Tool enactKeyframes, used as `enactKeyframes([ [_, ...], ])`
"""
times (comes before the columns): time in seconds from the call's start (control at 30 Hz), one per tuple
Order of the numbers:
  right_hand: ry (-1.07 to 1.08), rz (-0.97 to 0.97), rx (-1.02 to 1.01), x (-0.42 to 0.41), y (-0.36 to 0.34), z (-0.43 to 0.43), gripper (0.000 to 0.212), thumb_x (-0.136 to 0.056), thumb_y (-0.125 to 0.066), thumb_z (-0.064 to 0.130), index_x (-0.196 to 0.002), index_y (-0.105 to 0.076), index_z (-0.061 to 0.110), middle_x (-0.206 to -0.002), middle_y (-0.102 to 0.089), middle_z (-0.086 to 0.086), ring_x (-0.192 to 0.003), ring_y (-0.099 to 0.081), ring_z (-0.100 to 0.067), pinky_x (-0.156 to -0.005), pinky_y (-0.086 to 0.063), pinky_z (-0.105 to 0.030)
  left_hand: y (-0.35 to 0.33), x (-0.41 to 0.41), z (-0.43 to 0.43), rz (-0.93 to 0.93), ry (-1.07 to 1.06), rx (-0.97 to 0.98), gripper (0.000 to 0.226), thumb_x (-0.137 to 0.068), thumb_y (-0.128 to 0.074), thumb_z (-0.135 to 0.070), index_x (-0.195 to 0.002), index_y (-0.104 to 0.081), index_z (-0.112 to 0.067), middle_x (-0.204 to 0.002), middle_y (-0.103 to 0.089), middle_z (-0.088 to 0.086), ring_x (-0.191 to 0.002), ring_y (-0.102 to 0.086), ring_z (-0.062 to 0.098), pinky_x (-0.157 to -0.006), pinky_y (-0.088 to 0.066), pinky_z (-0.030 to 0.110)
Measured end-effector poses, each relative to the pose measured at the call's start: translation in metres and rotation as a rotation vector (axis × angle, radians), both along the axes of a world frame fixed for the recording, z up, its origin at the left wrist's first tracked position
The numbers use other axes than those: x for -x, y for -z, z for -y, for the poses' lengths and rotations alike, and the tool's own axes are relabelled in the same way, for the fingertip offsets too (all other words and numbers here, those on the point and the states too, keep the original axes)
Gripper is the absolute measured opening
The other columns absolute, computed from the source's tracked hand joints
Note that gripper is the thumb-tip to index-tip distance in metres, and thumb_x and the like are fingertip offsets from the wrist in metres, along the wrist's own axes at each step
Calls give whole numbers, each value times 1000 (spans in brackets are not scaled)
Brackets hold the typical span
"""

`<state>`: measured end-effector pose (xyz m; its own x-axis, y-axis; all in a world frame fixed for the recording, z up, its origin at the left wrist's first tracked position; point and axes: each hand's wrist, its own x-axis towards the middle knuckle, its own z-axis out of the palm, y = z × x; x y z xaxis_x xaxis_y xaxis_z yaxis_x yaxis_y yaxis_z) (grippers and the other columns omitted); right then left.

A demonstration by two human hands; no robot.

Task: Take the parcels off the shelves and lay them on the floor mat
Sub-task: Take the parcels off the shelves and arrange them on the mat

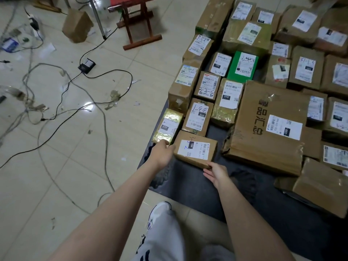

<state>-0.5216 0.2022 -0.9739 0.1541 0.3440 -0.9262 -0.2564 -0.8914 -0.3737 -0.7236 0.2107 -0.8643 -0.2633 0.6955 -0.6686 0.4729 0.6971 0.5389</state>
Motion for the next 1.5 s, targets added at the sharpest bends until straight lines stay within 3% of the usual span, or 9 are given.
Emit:
enactKeyframes([
  [0.07, 1, 3, 10, 3, 0, -2, 35, -100, -51, 1, -133, -51, -5, -135, -57, -22, -124, -57, -37, -100, -50, -42, -5, 1, -3, -14, 3, -7, 40, -100, -46, -27, -131, -51, -1, -127, -57, 12, -106, -52, 23, -74, -36, 24],
  [0.2, -62, 82, -1, 8, -15, -6, 31, -97, -48, -1, -126, -58, -3, -129, -62, -18, -119, -60, -31, -96, -51, -37, -27, 1, -9, -28, -1, -34, 16, -99, -46, -24, -107, -51, -10, -103, -56, 3, -75, -47, 6, -39, -36, 5],
  [0.27, -76, 103, -22, 9, -28, -8, 33, -95, -47, -3, -125, -60, -1, -127, -64, -16, -117, -61, -29, -91, -53, -34, -44, -2, -12, -39, 1, -58, 9, -100, -46, -23, -102, -48, -14, -91, -50, -4, -71, -43, 2, -37, -35, 6],
  [0.53, -179, 181, -194, -4, -133, -22, 29, -90, -51, -3, -111, -71, -1, -108, -71, -15, -105, -66, -29, -99, -52, -47, -126, -43, -24, -15, 95, -77, 26, -99, -47, -22, -115, -56, -3, -107, -60, 3, -88, -51, 14, -62, -35, 22],
  [0.77, -219, 423, -406, -74, -261, -20, 27, -97, -57, 13, -121, -70, 13, -124, -68, -3, -114, -61, -19, -102, -50, -37, -207, -122, -37, 40, 342, -94, 40, -102, -45, -22, -136, -47, -1, -137, -54, 16, -123, -51, 31, -92, -40, 30],
  [1.07, 163, 581, -578, -159, -412, 23, 23, -98, -56, 12, -112, -72, 20, -114, -70, 5, -101, -63, -6, -77, -46, -14, -308, -242, -20, 185, 584, -240, 35, -99, -51, -20, -129, -54, -2, -129, -60, 13, -119, -55, 29, -84, -37, 25],
  [1.27, 450, 653, -649, -205, -492, 90, 28, -93, -57, 7, -96, -72, 30, -101, -70, 12, -99, -67, -11, -92, -56, -39, -370, -306, 42, 282, 747, -222, 34, -101, -49, -28, -128, -54, -8, -126, -61, 6, -117, -54, 24, -83, -38, 22],
  [1.4, 517, 756, -736, -250, -550, 135, 30, -89, -58, 6, -89, -71, 34, -96, -73, 6, -90, -68, -11, -84, -56, -36, -426, -356, 64, 326, 871, -320, 39, -101, -49, -30, -132, -52, -6, -130, -58, 10, -116, -56, 26, -94, -45, 33],
  [1.5, 563, 871, -807, -285, -599, 166, 33, -90, -59, 6, -84, -70, 36, -96, -72, 15, -87, -68, -6, -81, -57, -32, -469, -394, 75, 390, 909, -408, 35, -100, -49, -29, -128, -53, -8, -118, -59, 2, -103, -55, 16, -80, -41, 27],
])
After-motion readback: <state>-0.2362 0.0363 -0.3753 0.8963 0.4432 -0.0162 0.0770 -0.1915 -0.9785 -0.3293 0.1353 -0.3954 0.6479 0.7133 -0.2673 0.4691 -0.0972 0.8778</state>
